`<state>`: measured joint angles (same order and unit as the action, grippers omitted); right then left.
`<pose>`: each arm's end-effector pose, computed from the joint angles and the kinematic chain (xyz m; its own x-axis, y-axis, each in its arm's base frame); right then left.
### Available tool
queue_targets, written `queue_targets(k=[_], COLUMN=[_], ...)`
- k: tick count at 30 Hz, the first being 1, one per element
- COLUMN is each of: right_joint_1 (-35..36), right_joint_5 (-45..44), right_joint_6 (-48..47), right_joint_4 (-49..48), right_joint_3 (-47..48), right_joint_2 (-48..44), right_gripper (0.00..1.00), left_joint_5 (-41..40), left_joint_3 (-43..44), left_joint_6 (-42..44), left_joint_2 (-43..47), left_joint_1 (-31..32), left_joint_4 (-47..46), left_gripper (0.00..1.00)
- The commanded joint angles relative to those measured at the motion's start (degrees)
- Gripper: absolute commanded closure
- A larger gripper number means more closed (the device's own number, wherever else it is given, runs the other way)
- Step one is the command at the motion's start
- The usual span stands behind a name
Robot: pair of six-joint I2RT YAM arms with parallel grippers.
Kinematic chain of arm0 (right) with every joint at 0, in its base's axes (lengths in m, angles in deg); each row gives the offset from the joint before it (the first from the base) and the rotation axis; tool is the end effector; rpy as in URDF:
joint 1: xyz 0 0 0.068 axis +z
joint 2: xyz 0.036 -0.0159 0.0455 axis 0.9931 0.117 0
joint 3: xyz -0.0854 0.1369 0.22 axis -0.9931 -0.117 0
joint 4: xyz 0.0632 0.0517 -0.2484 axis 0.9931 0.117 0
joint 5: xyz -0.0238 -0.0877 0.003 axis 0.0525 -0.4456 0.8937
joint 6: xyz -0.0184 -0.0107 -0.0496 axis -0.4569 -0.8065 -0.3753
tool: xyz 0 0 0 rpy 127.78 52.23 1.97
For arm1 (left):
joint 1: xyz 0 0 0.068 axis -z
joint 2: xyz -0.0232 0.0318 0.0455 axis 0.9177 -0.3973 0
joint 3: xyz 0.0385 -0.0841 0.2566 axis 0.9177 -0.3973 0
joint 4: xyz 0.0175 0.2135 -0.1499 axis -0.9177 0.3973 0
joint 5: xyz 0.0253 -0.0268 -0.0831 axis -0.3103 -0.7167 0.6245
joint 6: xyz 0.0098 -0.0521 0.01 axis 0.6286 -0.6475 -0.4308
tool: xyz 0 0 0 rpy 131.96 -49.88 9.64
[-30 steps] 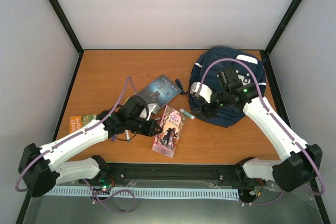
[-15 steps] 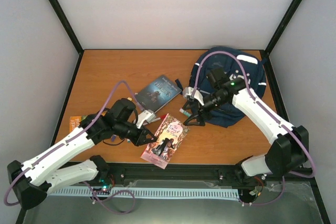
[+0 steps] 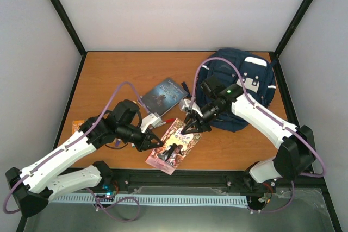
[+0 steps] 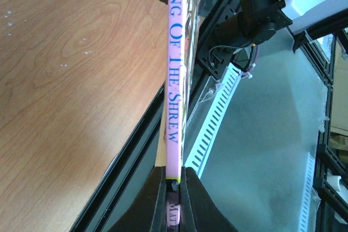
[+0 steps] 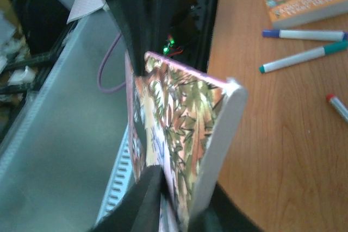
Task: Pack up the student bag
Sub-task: Pick up the book from the center of the board.
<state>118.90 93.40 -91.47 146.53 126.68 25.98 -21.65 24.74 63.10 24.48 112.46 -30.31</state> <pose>0.1974 0.1795 0.2907 -0.1995 -0.5727 -0.7951 -0.9017 -0.2104 0.3778 0.1044 -0.1368 0.2991 -0.7305 0.4444 -0.5185 0.6819 0.4342 -0.5886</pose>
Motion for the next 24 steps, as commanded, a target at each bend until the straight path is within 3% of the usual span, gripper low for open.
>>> queue_targets(k=[1,4,5,10,16,17,21,24], right_joint_1=[0.1,-0.8,-1.6,-6.6,-8.1,-8.1,-8.1,-8.0], right_joint_5=[3.7,4.4,5.0,10.2,9.7,9.3,7.4,7.0], right_joint_6=[-1.7,-3.6,-4.3,-9.1,-9.7,-8.9,-9.5,-11.9], right_joint_4=[2.4,5.1,6.1,14.9,16.7,16.1,17.5,19.9], right_joint_3=[1.0,3.7,5.0,14.3,17.6,17.4,17.3,16.7], right_joint_2=[0.3,0.5,0.8,4.9,7.1,7.0,7.4,7.8], right_gripper=[0.92,0.97,0.97,0.97,0.97,0.97,0.97,0.97], left_joint_5=[0.5,0.6,0.9,1.6,1.7,1.2,-2.2,-4.3], left_joint_3=[2.1,1.1,0.8,-0.5,-0.4,-0.3,1.4,2.8], left_joint_6=[1.9,1.7,1.8,1.8,1.7,1.7,0.9,0.3], left_joint_2=[0.5,-0.2,-0.5,-0.9,0.8,1.1,2.7,3.9], left_joint_1=[0.6,0.6,0.6,0.6,0.6,0.6,0.6,0.6], left_joint_4=[0.2,0.0,-0.1,-0.4,-0.2,0.1,0.8,0.7], left_gripper=[0.98,0.53,0.47,0.44,0.56,0.55,0.30,0.28])
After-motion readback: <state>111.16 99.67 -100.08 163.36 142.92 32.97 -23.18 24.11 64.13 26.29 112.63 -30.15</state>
